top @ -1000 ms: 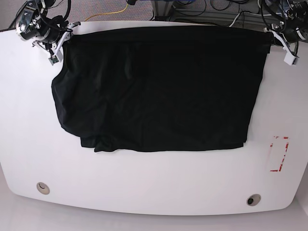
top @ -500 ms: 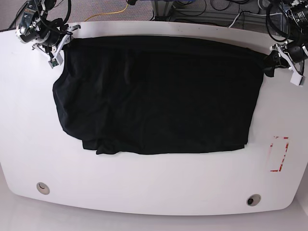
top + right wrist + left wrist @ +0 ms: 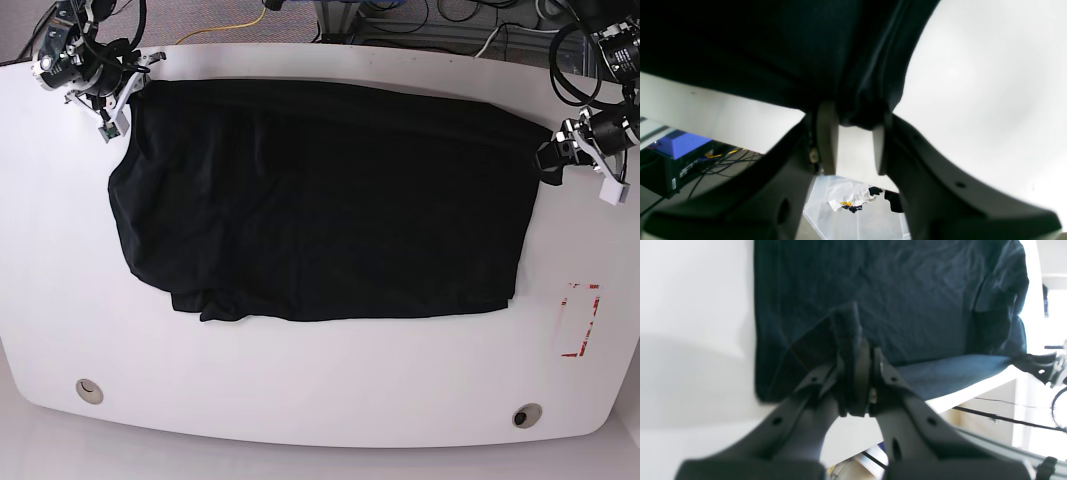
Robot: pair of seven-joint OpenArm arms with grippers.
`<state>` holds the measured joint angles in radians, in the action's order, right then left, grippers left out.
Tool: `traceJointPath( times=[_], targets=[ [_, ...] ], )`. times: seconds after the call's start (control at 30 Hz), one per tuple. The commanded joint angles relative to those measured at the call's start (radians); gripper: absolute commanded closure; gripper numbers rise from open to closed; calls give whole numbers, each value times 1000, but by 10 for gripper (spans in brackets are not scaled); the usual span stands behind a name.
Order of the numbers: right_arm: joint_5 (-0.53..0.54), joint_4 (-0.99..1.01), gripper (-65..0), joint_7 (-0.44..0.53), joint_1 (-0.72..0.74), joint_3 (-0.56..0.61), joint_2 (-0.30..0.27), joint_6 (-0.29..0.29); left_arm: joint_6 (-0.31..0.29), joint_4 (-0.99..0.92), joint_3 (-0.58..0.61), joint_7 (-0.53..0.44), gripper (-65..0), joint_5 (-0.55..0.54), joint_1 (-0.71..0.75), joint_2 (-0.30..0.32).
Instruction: Layout the t-shirt on the table in an organized manner, then fold the t-shirt properly
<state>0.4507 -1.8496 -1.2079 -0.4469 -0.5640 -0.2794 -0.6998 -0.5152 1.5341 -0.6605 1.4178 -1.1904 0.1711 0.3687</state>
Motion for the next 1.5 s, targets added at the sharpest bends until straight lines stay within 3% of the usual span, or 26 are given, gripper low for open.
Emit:
traceJointPath(
  times=[0.0, 0.2, 0.73, 1.07, 1.33, 1.47],
  targets=[
    [0, -17, -159, 6, 0, -11, -16, 2, 2, -20, -8, -21, -4, 7, -32, 22],
    [0, -17, -159, 6, 0, -12, -16, 2, -3, -66, 2, -21, -4, 96, -110, 19],
    [0, -20, -159, 6, 0, -12, 16, 2, -1, -180, 117, -21, -15, 160, -262, 22],
    [0, -20, -159, 6, 3, -14, 16, 2, -1, -180, 121, -21, -224, 212, -270, 22],
    [0, -20, -159, 6, 13, -15, 12, 2, -3, -180, 121, -39, -246, 330, -287, 26],
    [0, -20, -159, 6, 26, -15, 10, 2, -15, -180, 124, -39, -331, 361, -311, 54]
  ],
)
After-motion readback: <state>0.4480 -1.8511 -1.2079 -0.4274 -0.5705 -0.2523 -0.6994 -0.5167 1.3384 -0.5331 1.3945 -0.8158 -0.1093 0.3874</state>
